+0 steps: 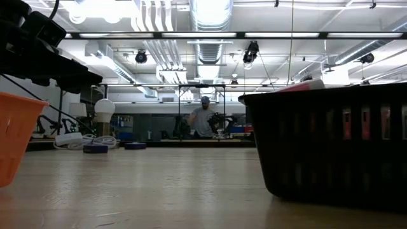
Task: Pick & Place Office items
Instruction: Put the white charger adapter into the black bin
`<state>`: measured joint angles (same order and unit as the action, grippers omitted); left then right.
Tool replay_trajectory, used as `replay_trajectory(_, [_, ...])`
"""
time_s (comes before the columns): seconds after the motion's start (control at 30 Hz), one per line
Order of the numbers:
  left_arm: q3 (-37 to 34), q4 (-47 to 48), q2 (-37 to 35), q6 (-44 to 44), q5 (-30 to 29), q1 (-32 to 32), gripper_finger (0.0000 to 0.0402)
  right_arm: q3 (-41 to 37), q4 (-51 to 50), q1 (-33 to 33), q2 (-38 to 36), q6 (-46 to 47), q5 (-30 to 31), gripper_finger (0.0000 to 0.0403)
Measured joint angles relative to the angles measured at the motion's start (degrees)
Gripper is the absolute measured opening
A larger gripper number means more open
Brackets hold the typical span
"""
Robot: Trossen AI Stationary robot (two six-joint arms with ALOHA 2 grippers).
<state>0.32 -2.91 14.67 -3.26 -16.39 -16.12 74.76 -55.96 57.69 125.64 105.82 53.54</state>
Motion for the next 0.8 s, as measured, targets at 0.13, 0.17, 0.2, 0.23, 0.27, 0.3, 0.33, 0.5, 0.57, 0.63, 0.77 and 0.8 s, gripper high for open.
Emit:
replay_trajectory(0.13, [0.00,-0.01,0.00,0.01,0.00,0.01,0.0253,0.00,-0.01,0.01,0.00,0.00,0.00,0.0209])
replay_trajectory(0.17, [0.00,0.00,-0.01,0.00,0.01,0.01,0.0253,0.00,-0.01,0.01,0.00,-0.05,0.02,0.0202])
replay_trajectory(0.2, [0.00,0.01,-0.01,0.00,0.01,0.02,0.0253,0.00,-0.01,0.01,0.00,-0.31,0.03,0.0197])
replay_trajectory(0.23, [0.00,0.01,-0.01,0.00,-0.01,0.01,0.0253,0.00,-0.01,0.01,0.00,-0.64,0.07,0.0192])
replay_trajectory(0.27, [0.00,-0.01,-0.01,0.01,-0.01,0.02,0.0253,0.00,0.02,0.01,0.00,-0.85,0.13,0.0187])
replay_trajectory(0.3, [-0.02,0.01,-0.01,0.01,0.01,0.00,0.0253,0.00,0.02,0.01,0.00,-0.90,0.21,0.0183])
replay_trajectory(0.33, [0.00,0.00,-0.01,0.00,0.00,0.00,0.0253,0.00,0.04,0.01,0.00,-0.95,0.22,0.0180])
replay_trajectory(0.5, [0.00,0.00,-0.01,0.01,0.01,0.02,0.0253,0.00,0.21,0.05,0.00,-1.03,0.24,0.0175])
replay_trajectory(0.57, [0.00,0.01,-0.01,-0.01,0.01,0.02,0.0253,0.00,0.28,0.05,0.00,-1.03,0.24,0.0174])
replay_trajectory(0.63, [0.00,0.01,-0.01,0.01,-0.01,0.00,0.0253,0.00,0.33,0.05,0.00,-1.03,0.24,0.0174])
replay_trajectory(0.77, [0.00,-0.01,-0.01,0.01,0.00,0.01,0.0253,0.00,0.51,0.05,0.00,-1.03,0.23,0.0174])
replay_trajectory(0.8, [0.00,0.00,0.00,0.01,0.01,0.01,0.0252,0.00,0.55,0.05,0.00,-1.03,0.22,0.0174])
